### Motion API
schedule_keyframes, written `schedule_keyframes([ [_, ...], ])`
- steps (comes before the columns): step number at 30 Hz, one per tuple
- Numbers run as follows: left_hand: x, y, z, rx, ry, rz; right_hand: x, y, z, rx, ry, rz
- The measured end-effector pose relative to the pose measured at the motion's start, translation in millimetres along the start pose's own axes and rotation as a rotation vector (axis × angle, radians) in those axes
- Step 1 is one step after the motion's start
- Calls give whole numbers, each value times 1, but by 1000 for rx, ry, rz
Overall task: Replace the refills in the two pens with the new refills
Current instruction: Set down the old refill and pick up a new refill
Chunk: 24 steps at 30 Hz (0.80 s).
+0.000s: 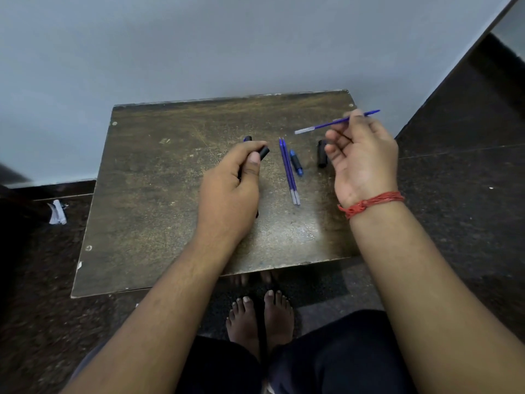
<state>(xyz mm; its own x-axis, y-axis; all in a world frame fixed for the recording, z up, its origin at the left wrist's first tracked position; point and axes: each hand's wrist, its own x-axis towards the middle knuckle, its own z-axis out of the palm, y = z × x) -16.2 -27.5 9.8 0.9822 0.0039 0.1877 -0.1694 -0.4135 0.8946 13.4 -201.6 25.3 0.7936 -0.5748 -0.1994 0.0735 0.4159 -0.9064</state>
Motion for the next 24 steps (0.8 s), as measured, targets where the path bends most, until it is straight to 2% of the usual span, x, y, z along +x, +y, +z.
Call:
schedule_keyframes([
  [3,-1,0,0,-23,-6,-16,7,0,-6,-115,13,-15],
  [9,1,-3,1,-38,11,-32,23,-3,-26,-1039,-57,-456],
  [13,1,-4,1,-37,15,-31,25,4,-35,-1382,-83,-466],
  [17,0,-2,1,-38,15,-23,21,7,-33,-1508,-92,-488],
  [24,1,-2,1,-59,17,-22,22,8,-32,-1492,-91,-476],
])
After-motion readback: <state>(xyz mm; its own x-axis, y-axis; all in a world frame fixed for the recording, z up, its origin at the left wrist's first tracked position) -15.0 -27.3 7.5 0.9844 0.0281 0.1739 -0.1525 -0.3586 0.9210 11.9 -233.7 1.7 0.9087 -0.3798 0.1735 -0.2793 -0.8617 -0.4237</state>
